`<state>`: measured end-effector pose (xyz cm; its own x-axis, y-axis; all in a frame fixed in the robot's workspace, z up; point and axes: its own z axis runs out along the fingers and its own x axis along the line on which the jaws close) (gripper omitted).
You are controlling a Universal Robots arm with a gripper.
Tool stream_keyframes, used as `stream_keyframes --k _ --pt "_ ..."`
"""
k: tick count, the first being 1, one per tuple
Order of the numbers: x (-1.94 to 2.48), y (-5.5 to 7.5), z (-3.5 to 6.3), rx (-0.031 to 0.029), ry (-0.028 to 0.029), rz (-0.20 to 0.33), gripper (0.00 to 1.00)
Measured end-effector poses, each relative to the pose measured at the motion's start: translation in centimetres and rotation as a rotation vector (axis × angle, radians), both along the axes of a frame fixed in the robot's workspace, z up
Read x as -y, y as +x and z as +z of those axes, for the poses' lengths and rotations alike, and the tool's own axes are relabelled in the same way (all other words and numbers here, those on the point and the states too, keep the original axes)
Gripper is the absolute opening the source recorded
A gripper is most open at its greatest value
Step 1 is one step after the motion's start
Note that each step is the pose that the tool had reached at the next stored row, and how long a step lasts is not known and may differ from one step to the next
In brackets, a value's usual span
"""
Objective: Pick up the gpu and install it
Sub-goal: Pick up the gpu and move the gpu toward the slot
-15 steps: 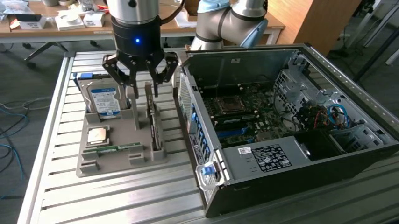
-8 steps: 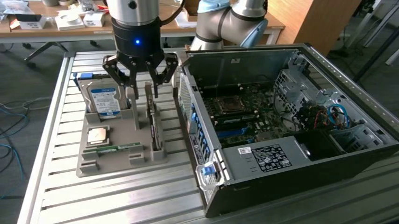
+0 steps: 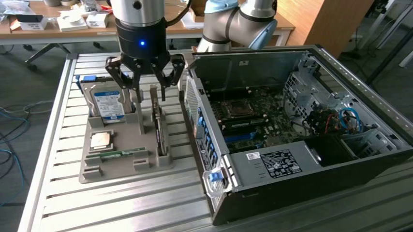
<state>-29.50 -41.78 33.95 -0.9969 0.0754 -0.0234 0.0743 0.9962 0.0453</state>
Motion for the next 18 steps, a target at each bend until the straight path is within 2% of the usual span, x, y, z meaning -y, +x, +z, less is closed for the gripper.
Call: stream_keyframes --k 18 --pt "0.0 0.0 -3.07 -0.0001 0.0002 0.0 0.55"
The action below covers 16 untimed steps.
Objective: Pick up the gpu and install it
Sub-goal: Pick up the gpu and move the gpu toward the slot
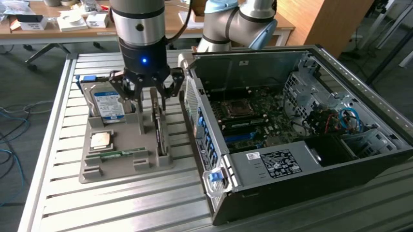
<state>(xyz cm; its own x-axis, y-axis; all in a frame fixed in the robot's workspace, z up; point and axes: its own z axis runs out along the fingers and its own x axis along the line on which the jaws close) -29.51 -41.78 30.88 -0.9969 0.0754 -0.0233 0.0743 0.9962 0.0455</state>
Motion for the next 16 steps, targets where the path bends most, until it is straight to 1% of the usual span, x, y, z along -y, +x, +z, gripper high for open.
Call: stream_keyframes --k 9,16 --pt "0.0 0.0 -1.33 -0.0001 0.0 0.0 0.55" --pt "0.01 0.0 -2.56 -0.0002 -0.0001 0.0 0.55"
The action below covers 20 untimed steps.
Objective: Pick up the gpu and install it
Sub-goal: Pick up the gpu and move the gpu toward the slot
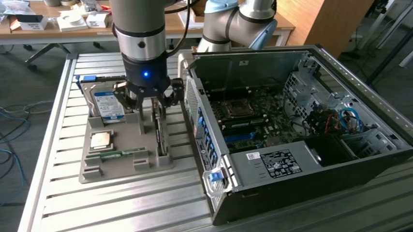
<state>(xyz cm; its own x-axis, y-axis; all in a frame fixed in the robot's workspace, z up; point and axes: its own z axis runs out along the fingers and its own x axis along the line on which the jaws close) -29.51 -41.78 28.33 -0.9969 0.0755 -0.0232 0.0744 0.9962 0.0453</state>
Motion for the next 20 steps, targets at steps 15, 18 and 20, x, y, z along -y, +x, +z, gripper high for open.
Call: stream_keyframes --k 15,18,20 --pt "0.13 0.5 -1.71 -0.0002 0.0001 0.0 0.55" --pt "0.17 0.6 -2.11 -0.0001 0.0001 0.0 0.55" --pt "0.19 0.7 -2.41 0.0 0.0001 0.0 0.55"
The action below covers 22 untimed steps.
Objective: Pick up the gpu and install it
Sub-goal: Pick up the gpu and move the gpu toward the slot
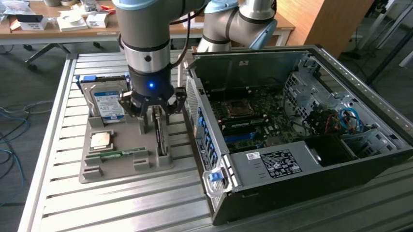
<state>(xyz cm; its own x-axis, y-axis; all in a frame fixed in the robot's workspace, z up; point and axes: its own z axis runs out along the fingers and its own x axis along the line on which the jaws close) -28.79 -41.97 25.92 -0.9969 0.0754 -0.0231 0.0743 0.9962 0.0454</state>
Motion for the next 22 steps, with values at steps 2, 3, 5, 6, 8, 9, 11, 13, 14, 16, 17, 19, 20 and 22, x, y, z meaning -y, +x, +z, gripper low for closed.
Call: stream_keyframes --k 2,3,5,6,8,9,11,13,14,16,17,19,20,22 --pt "0.02 0.1 -0.2 -0.0001 0.0 0.0 0.55" --pt "0.02 0.1 -0.31 0.0 0.0 0.0 0.55" --pt "0.05 0.2 -0.55 -0.0001 0.0 0.0 0.55" --pt "0.05 0.2 -0.68 0.0 0.0 0.0 0.55" --pt "0.06 0.2 -0.98 -0.0001 0.0 0.0 0.55" --pt "0.06 0.2 -1.13 -0.0001 0.0 0.0 0.55" --pt "0.07 0.2 -1.42 -0.0001 0.0 0.0 0.55" --pt "0.07 0.2 -1.69 -0.0001 -0.0001 0.0 0.55" --pt "0.07 0.2 -1.77 -0.0001 0.0 0.0 0.55" --pt "0.07 0.2 -1.92 -0.0001 0.0 0.0 0.55" --pt "0.07 0.2 -1.99 -0.0001 0.0 0.0 0.55" --pt "0.07 0.2 -2.03 -0.0002 -0.0001 0.0 0.55" --pt "0.07 0.2 -2.03 -0.0003 -0.0002 0.0 0.55" --pt "0.07 0.2 -2.03 -0.0002 -0.0002 0.0 0.55"
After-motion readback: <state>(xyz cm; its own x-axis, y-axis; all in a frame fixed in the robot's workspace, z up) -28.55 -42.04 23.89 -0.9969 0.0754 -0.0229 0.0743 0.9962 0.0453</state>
